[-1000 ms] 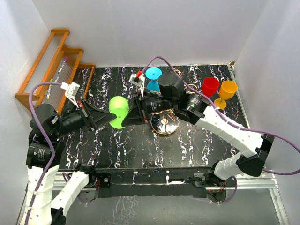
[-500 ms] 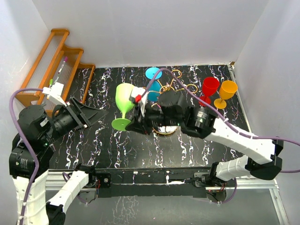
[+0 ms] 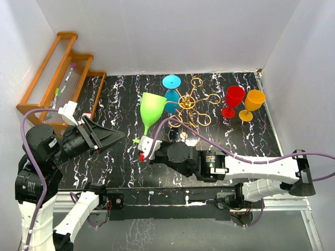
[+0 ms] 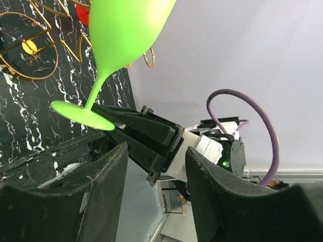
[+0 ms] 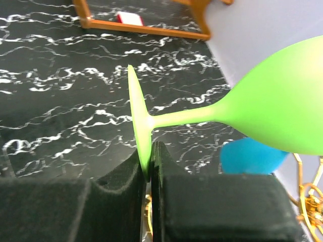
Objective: Take the wine glass off the wine glass rack
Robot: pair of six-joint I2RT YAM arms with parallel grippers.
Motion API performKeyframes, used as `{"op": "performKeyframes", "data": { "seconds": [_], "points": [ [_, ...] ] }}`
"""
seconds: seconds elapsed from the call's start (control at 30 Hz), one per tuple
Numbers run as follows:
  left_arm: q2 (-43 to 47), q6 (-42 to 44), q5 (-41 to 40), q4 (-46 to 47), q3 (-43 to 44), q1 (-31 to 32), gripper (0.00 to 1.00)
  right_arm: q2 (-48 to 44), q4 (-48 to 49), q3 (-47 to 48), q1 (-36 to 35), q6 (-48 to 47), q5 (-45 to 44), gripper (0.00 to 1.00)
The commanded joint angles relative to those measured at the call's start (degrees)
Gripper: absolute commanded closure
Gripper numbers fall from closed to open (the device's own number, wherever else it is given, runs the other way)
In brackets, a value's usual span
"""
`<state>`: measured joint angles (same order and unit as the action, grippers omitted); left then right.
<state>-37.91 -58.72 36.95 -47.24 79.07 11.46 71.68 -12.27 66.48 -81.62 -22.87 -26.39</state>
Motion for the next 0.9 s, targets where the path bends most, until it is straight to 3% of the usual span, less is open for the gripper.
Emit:
{"op": "performKeyframes", "data": {
  "seconds": [0.0,0.23,0.4,0.87],
  "points": [
    [1.19,-1.22,2.99,-1.06,-0.24,0.14,0.52,-4.35,17.95,-3.57,-1.57,-9.73,-10.53,0.92],
    [3.71,-4.55,5.39,3.92,-8.62,0.09,0.52,-6.13,26.05,-6.43,-6.16,-15.62,-12.39,0.92],
    [5.16,-9.74,8.68,12.36,-14.75,0.06,0.51,-4.55,29.77,-7.08,-9.65,-20.33,-14.37,0.92],
    [5.74,-14.37,9.77,15.91,-14.55,0.06,0.46,-1.7,36.15,-9.08,-11.88,-25.78,-17.88,0.92]
  ]
}}
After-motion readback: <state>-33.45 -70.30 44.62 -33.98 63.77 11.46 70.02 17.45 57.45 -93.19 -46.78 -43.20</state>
